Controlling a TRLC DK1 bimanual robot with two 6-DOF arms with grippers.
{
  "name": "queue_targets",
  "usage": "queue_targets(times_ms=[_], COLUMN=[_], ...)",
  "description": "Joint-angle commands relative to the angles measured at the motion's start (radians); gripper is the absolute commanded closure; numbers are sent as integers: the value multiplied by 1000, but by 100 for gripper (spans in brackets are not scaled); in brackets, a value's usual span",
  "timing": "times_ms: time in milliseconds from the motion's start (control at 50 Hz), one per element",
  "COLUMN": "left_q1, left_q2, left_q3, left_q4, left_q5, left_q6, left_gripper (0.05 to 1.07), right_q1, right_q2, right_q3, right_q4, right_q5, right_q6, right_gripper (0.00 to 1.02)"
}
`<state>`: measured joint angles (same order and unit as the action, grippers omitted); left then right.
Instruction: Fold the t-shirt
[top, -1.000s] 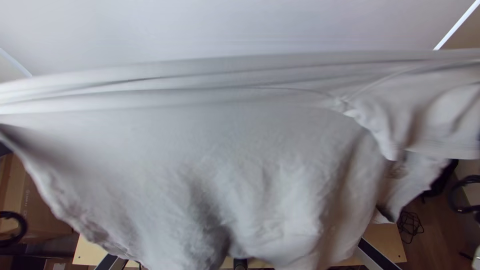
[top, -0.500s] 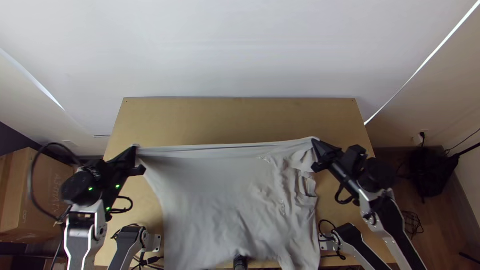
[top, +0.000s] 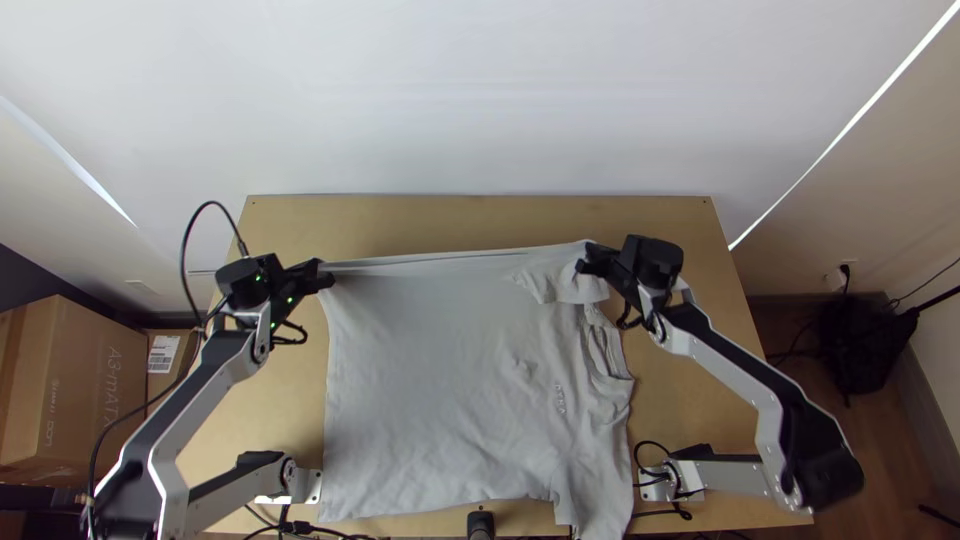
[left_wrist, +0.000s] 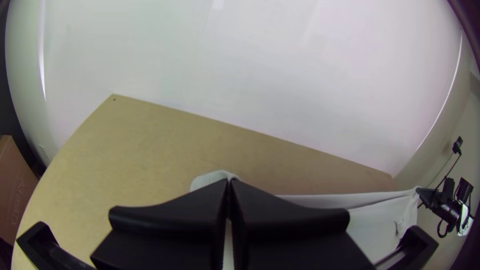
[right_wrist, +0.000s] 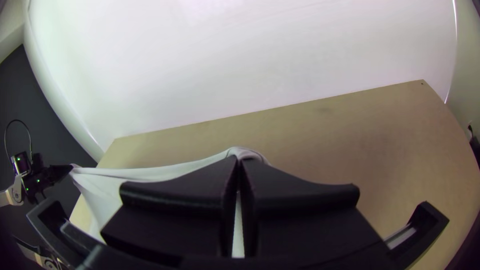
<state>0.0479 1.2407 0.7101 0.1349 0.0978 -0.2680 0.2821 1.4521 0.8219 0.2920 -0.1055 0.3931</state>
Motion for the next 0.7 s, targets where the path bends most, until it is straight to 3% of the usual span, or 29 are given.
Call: queue_targets(times_ms=[0,260,460,480,520,560,620,680], left_q1=[20,9,0,-2,-6,-10,-13,-13], left_q2=[135,454,651,663,686,697,694,675], left_q3=[98,324,477,493,514,529,539,551], left_q4=[80,141,172,172,173,173,173,170], left_q5=[-10,-26,-46,-47,-63,-66,-66,-64], left_q6=[19,15,12,12,12,12,19,4], left_gripper=[105,105,105,105,102,79,9,10], right_q1=[-46,-80,-90,-90,-92,-92,-93,-100], right_q2=[142,433,594,602,617,622,623,626], right_q3=[126,372,551,559,577,592,622,671], right_q4=[36,85,82,82,78,62,6,-85], right_q5=[24,29,72,73,78,78,78,76], right_q6=[9,-11,-11,-10,-10,-10,-5,4], right_gripper=[100,100,100,99,81,53,14,4])
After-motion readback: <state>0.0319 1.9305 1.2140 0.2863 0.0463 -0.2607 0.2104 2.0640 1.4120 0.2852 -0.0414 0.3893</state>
